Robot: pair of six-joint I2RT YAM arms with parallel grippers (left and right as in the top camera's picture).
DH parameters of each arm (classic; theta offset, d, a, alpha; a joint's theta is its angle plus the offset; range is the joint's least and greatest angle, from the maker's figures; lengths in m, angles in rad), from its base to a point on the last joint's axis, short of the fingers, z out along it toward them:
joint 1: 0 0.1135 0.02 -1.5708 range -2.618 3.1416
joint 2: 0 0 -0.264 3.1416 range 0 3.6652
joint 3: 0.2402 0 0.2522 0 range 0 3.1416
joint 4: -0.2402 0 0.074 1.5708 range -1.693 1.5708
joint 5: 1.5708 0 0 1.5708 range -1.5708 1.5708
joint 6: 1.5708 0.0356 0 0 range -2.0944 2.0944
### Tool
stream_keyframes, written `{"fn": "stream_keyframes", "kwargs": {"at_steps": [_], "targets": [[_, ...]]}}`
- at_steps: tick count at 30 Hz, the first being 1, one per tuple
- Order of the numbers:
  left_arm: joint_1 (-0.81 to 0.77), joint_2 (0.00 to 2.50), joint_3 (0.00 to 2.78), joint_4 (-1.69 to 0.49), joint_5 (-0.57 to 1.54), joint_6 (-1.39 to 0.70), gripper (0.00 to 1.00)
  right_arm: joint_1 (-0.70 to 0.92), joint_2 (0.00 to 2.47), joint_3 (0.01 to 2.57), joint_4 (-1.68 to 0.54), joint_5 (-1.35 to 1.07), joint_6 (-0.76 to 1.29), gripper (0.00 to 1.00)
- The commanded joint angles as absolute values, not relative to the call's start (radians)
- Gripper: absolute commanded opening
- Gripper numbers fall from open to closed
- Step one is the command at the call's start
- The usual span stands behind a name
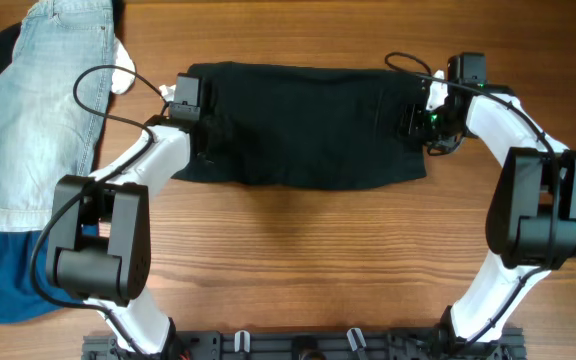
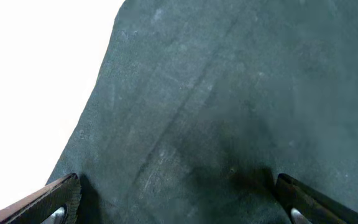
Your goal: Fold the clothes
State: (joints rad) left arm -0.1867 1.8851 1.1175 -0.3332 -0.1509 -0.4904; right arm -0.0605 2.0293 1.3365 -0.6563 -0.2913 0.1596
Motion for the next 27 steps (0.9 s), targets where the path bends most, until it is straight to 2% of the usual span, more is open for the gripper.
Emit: {"fn": "stream_keyframes", "kwargs": {"at_steps": [1,5,8,12,14,18,21,27], "targets": [[-0.183,1.899,1.120,-0.329,-0.150,-0.474,0.98,-0.053,2.088,1.327,-0.657,-0.294,0.160,0.66],[-0.182,1.909,1.120,-0.343,-0.195,-0.474,0.94,0.005,2.089,1.327,-0.635,-0.495,0.195,0.23],[-0.176,1.910,1.120,-0.361,-0.199,-0.476,0.94,-0.027,2.087,1.332,-0.573,-0.575,0.266,0.04],[-0.176,1.910,1.121,-0.360,-0.198,-0.478,0.93,-0.189,2.051,1.399,-0.574,-0.735,0.248,0.04],[-0.176,1.909,1.121,-0.365,-0.183,-0.478,0.94,-0.270,1.999,1.435,-0.642,-0.756,0.180,0.04],[-0.176,1.910,1.121,-0.370,-0.128,-0.478,0.97,-0.320,1.934,1.514,-0.785,-0.749,0.079,0.04],[-0.176,1.910,1.121,-0.367,-0.104,-0.478,0.96,-0.198,1.893,1.517,-0.776,-0.732,0.095,0.04],[-0.176,1.910,1.120,-0.349,-0.104,-0.479,0.91,0.237,1.888,1.520,-0.583,-0.549,0.266,0.04]]}}
